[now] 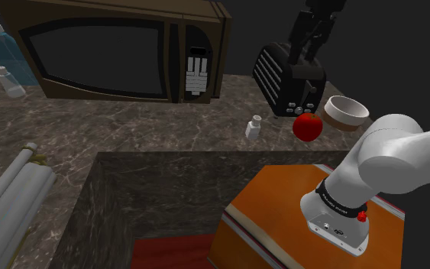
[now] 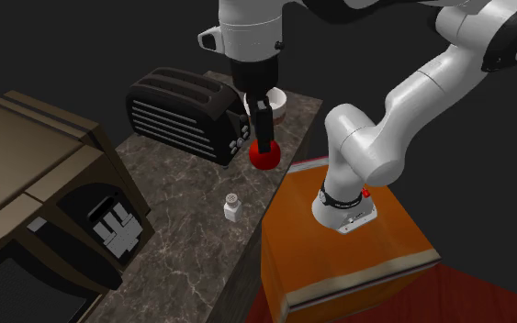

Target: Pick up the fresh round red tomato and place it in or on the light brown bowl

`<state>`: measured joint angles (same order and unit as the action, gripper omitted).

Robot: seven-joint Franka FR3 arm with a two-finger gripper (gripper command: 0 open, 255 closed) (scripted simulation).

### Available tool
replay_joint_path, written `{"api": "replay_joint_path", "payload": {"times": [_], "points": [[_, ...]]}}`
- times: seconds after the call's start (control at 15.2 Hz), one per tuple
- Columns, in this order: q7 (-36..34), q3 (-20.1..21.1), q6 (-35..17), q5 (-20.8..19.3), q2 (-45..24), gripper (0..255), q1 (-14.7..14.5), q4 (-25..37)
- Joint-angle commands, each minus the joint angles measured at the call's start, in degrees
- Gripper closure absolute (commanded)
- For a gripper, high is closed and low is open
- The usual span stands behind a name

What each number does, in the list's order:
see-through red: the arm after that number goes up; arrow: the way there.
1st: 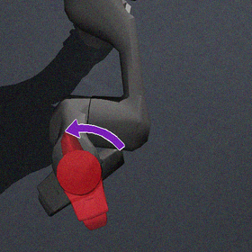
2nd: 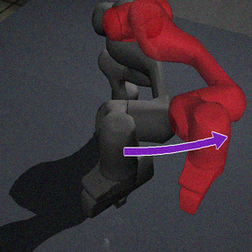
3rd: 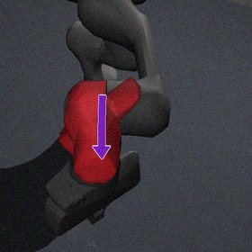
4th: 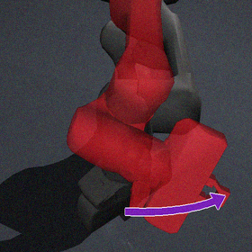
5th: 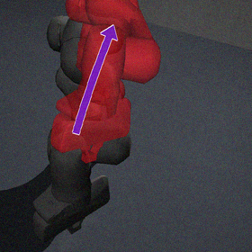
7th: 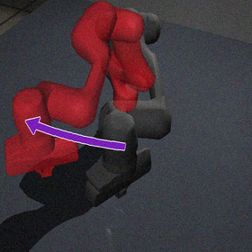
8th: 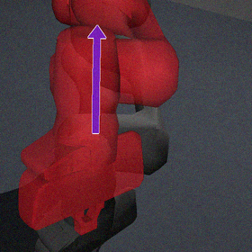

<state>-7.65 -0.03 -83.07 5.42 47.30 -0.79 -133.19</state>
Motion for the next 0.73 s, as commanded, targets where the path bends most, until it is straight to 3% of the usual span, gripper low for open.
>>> {"api": "replay_joint_path", "payload": {"times": [0.0,0.66], "points": [[0.0,0.0,0.0,0.0,0.0,0,0.0,0.0],[19.4,-14.1,-5.4,-11.0,27.4,0,2.2,-21.7]]}}
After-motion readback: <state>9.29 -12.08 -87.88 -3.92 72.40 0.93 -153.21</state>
